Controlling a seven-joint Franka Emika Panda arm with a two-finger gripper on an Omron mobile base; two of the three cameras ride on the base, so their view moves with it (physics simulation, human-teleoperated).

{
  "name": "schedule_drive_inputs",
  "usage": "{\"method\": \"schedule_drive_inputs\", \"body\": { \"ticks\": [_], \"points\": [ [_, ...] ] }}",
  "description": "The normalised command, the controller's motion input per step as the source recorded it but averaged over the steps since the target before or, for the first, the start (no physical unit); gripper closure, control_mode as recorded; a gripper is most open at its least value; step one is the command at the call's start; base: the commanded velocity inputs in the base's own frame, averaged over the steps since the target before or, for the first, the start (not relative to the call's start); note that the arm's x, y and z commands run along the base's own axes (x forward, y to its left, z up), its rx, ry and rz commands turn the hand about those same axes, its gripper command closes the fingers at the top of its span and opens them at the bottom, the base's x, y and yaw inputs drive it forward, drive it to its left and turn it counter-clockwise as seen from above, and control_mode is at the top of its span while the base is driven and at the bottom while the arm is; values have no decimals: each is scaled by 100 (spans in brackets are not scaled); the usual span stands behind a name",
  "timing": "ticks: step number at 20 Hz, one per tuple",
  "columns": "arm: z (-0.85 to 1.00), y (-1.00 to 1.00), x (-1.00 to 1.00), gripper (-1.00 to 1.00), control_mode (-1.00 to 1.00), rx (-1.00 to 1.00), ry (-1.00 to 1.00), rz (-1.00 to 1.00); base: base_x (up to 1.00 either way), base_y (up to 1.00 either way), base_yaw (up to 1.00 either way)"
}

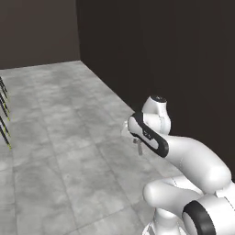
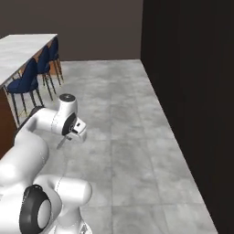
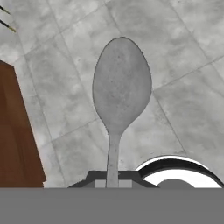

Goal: Take the fork and place it on the left side of the plate. Then take the spoon and place it on the right side of the plate. Make sure they're directly next to the plate.

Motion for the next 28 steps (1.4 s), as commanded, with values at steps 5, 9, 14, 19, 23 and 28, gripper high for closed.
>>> {"method": "schedule_drive_inputs", "body": {
  "ticks": [5,9,14,19,23,28],
  "points": [
    [0,0,0,100,100,0,0,0,100,-5,22],
    [0,0,0,100,100,0,0,0,100,-3,21],
    [0,0,0,100,100,0,0,0,100,-8,18],
    [0,0,0,100,100,0,0,0,100,-4,14],
    [0,0,0,100,100,0,0,0,100,-8,10],
    [0,0,0,100,100,0,0,0,100,-20,8]
  ]
}}
